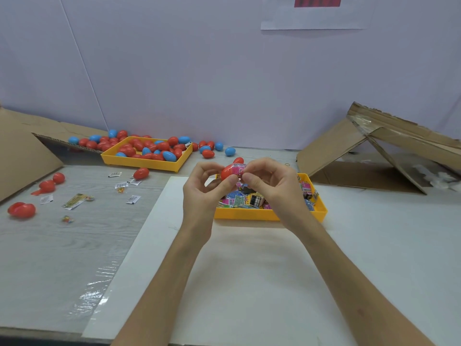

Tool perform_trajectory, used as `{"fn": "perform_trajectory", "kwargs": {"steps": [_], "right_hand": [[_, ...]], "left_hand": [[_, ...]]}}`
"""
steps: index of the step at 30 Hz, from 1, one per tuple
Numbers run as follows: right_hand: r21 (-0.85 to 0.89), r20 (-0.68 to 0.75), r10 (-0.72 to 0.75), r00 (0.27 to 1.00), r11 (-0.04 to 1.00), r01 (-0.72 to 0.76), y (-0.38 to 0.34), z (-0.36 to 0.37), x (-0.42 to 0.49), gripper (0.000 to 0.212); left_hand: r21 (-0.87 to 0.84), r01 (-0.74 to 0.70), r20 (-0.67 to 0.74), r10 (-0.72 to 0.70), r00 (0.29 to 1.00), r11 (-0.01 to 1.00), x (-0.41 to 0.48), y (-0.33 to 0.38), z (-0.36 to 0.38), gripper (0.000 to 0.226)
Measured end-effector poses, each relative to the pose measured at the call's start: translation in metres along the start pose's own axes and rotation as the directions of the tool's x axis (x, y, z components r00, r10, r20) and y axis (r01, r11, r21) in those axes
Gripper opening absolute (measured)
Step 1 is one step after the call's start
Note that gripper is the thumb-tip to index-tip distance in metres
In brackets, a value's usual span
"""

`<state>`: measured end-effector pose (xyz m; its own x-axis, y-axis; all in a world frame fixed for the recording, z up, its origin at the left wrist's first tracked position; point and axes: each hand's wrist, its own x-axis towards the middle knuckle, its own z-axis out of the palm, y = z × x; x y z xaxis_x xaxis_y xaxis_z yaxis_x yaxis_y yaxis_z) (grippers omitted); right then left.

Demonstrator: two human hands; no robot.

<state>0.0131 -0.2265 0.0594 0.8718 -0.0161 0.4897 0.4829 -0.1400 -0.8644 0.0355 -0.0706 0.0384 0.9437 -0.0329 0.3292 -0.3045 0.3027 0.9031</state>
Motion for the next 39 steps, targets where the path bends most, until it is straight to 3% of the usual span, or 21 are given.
{"fn": "perform_trajectory", "kwargs": {"steps": [4,7,10,13,15,20,23,25,28,35,39], "right_hand": [[0.000,-0.022,-0.044,0.999,0.999,0.044,0.001,-0.001,0.000,0.011],[0.093,-0.089,-0.058,0.994,0.993,0.066,0.000,-0.003,0.002,0.011],[0.272,-0.109,0.074,0.991,0.961,-0.041,0.001,-0.008,0.005,0.014],[0.401,0.040,0.282,0.959,0.874,-0.274,0.002,-0.009,0.008,0.012],[0.422,0.141,0.345,0.928,0.827,-0.372,0.004,-0.007,0.007,0.019],[0.498,0.304,0.367,0.879,0.725,-0.475,0.004,0.000,0.003,0.041],[0.635,0.381,0.343,0.859,0.578,-0.513,0.003,0.002,-0.001,0.045],[0.669,0.394,0.326,0.859,0.539,-0.512,0.004,0.004,-0.001,0.038],[0.657,0.378,0.301,0.876,0.580,-0.483,0.004,0.007,-0.003,0.027],[0.704,0.341,0.347,0.873,0.522,-0.482,0.007,0.016,-0.006,0.032],[0.734,0.249,0.312,0.917,0.557,-0.389,0.007,0.021,-0.006,0.023]], "left_hand": [[-0.058,0.010,-0.016,-0.011,1.000,0.998,0.000,0.002,0.000,0.037],[-0.119,0.027,-0.012,-0.029,1.000,0.993,0.000,0.003,0.000,0.032],[-0.176,0.064,0.006,-0.064,0.998,0.982,-0.001,0.005,0.001,0.036],[-0.215,0.096,0.071,-0.083,0.994,0.972,-0.002,0.007,0.003,0.039],[-0.234,0.117,0.123,-0.090,0.988,0.965,-0.004,0.008,0.003,0.028],[-0.300,0.177,0.186,-0.125,0.975,0.937,-0.005,0.010,0.003,0.019],[-0.316,0.190,0.218,-0.124,0.968,0.929,-0.005,0.010,0.003,0.020],[-0.317,0.195,0.238,-0.122,0.964,0.928,-0.005,0.009,0.003,0.021],[-0.309,0.204,0.248,-0.129,0.960,0.929,-0.006,0.009,0.003,0.023],[-0.344,0.234,0.239,-0.156,0.958,0.910,-0.007,0.008,0.007,0.021],[-0.394,0.262,0.243,-0.175,0.954,0.881,-0.008,0.006,0.007,0.022]]}}
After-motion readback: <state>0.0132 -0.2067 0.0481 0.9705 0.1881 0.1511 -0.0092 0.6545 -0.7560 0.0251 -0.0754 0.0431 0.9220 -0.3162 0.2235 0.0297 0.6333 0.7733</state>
